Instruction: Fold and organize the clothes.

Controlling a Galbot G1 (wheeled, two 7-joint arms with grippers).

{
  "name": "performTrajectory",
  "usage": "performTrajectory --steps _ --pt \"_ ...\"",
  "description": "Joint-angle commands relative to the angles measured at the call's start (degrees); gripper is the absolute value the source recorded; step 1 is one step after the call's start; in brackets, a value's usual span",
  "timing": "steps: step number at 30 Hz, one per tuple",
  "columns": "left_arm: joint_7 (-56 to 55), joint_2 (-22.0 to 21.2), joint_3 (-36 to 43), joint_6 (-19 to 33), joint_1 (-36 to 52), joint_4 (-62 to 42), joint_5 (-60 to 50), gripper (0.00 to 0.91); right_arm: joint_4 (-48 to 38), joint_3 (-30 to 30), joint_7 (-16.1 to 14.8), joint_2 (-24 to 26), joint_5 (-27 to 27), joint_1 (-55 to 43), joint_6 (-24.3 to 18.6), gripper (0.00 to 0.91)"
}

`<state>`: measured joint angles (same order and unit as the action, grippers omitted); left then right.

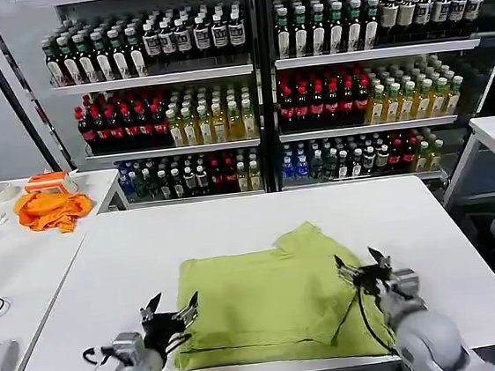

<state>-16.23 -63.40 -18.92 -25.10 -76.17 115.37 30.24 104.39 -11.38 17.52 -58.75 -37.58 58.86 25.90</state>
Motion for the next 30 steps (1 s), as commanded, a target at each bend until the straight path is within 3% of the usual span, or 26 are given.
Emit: performTrajectory --steps 1,9,26,27,28,29,30 --pt "-1.3 0.3 9.1 -0.7 20.1 -17.2 2.9 0.907 -16.5 8.6 0.4 -3.6 -2.9 -17.4 1.4 0.907" --pt "-3.9 -1.5 10.5 -2.2 24.6 -24.5 2.7 0.907 -23.1 10.6 0.9 -6.4 -4.8 -21.1 3.3 0.907" --pt "-4.7 -3.6 10.8 -3.4 25.6 -29.2 3.9 0.907 -27.2 13.6 1.2 -8.8 -8.7 -25.3 4.9 0.907" --pt "-4.7 -3.7 10.8 -3.5 25.5 -29.2 3.8 0.836 -27.3 13.8 1.1 -8.8 -8.7 -25.3 4.8 0.907" --pt "-4.7 -3.7 10.8 -3.6 25.5 -29.1 3.9 0.615 -27.3 13.9 1.1 -8.8 -8.7 -25.4 4.8 0.836" --pt "-4.7 -3.7 10.8 -4.0 25.3 -29.1 3.8 0.494 -27.3 14.1 1.0 -8.9 -8.7 -25.4 4.8 0.675" --pt "-4.8 -3.8 10.8 -4.1 25.2 -29.1 3.8 0.262 -27.3 14.1 1.0 -8.9 -8.7 -25.4 4.8 0.252"
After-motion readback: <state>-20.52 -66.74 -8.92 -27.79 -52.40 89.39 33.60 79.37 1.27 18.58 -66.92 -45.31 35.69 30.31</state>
